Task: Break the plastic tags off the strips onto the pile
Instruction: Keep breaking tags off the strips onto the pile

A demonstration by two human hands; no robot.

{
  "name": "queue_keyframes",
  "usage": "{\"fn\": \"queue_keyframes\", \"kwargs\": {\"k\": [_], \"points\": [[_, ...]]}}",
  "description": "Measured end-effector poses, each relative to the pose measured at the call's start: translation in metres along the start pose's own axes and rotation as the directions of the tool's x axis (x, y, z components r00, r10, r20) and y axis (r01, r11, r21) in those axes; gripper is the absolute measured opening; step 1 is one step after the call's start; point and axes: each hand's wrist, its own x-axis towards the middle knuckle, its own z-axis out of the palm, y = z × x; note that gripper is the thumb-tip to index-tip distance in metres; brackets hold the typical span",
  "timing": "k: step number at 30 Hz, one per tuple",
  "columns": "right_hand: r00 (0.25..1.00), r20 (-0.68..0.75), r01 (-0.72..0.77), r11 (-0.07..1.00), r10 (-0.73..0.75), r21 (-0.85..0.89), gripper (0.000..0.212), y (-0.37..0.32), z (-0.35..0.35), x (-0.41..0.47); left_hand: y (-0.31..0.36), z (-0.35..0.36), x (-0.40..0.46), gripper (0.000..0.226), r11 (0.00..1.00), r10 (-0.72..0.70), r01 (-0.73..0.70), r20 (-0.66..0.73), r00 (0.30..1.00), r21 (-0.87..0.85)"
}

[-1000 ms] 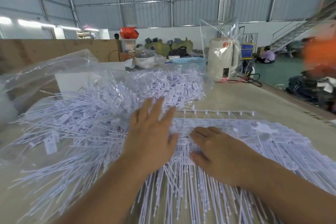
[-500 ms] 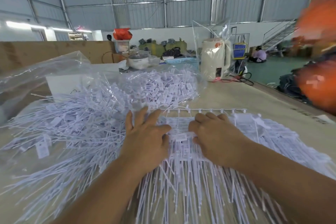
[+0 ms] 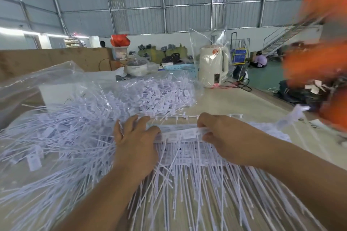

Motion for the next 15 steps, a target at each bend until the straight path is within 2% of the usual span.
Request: {"fn": "queue_keyframes", "kwargs": {"k": [4,7,10,13,15], "points": [[1.0,0.014,0.02,0.997,-0.021,0.069,0.021,0.004,-0.02,-0.009,-0.005,-0.001,0.0,0.031,0.998,-0.033,0.032,-0.008,0.999,-0.052],[0.999,-0.01,0.049,0.999,-0.049,0.015,0.019,0.007,-0.032,-0.012,-0.006,-0.003,0.0,0.027,0.996,-0.042,0.041,-0.005,0.999,-0.081],[0.997,-0.078,0.019,0.999,-0.022,-0.042,0.012,0.016,-0.039,-0.005,-0.01,-0.004,0.0,0.026,0.995,0.005,-0.001,0.04,0.999,-0.104],[0.986,-0.169,0.005,1.0,-0.005,0.003,0.011,0.027,-0.042,0.0,-0.013,-0.004,-0.001,0.024,0.996,0.026,-0.019,0.078,0.997,-0.084],[0.985,-0.175,0.024,0.997,-0.011,0.076,0.014,0.029,-0.037,0.0,-0.012,-0.004,-0.001,0.022,0.996,0.009,-0.004,0.062,0.998,-0.085]]}}
